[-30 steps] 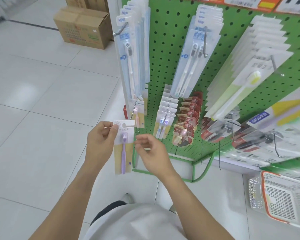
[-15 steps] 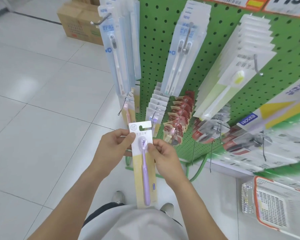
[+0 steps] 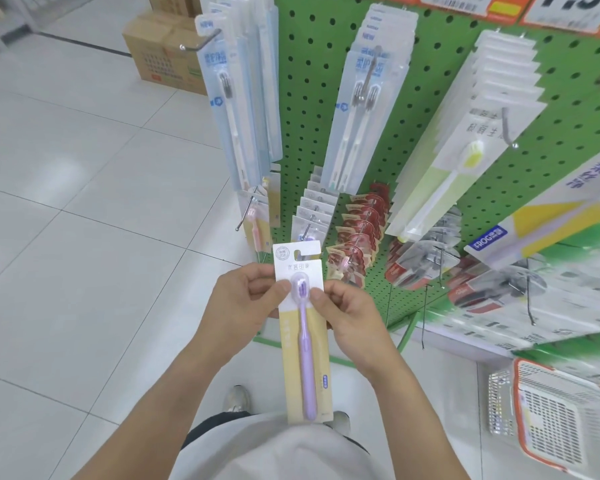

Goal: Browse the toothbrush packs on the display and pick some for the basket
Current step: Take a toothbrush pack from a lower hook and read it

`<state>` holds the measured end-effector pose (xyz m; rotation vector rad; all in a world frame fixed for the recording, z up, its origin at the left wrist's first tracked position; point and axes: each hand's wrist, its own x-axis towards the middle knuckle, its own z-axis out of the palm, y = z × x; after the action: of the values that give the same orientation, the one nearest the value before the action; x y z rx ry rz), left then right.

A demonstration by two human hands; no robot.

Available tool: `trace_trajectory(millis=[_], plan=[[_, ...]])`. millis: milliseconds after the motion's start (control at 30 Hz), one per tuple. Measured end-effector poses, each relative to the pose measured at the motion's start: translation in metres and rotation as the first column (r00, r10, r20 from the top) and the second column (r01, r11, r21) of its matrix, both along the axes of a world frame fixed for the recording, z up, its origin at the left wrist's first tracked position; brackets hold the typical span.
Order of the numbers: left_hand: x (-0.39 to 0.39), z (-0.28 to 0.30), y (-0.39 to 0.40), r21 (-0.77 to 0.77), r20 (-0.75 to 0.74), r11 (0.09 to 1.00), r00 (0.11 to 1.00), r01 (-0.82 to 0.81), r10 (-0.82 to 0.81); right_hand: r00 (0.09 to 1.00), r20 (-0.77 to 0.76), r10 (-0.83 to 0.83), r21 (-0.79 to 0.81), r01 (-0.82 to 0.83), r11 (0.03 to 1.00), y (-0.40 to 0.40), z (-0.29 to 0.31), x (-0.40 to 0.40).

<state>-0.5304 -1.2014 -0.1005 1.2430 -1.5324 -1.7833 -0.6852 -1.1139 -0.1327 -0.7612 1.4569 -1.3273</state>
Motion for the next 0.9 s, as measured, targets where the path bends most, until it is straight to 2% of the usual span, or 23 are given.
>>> trace_trajectory(millis=[100,267,400,467,667,733,800,900], plan=[[0.002,-0.002,0.0,0.009,0.018,0.999,0.999,0.05,-0.05,0.998,0.034,-0.043,0.0,0.043,0.999,0.0,0.003,0.004],[-0.001,-0.002,0.003,-0.001,0.015,0.998,0.997,-0.069,0.069,0.999,0.039,-0.003,-0.02,0.003,1.0,-0.001,0.003,0.002],[-0.001,-0.002,-0.001,0.02,-0.03,0.991,0.99,-0.136,0.136,0.997,-0.027,0.07,0.02,-0.07,0.997,0.002,0.0,-0.002],[-0.001,-0.001,-0.003,0.033,-0.048,0.989,0.988,-0.147,0.148,0.999,-0.033,0.041,0.035,-0.039,0.999,0.003,-0.002,0.0],[0.005,0.0,-0.008,0.083,-0.024,0.997,1.0,-0.008,0.01,0.999,-0.033,-0.043,-0.002,0.043,0.999,0.0,0.0,0.008],[0.007,-0.002,-0.007,0.085,-0.019,0.996,1.0,-0.007,0.009,0.999,-0.014,-0.044,-0.01,0.044,0.999,-0.001,0.002,0.01],[0.007,-0.005,-0.006,0.061,-0.003,0.997,0.999,-0.051,0.051,1.0,0.007,0.002,-0.007,-0.002,1.0,0.0,0.002,0.009],[0.009,-0.009,-0.007,0.073,-0.02,0.986,0.988,-0.152,0.154,0.982,0.006,0.188,0.076,-0.188,0.979,0.004,0.0,0.004]])
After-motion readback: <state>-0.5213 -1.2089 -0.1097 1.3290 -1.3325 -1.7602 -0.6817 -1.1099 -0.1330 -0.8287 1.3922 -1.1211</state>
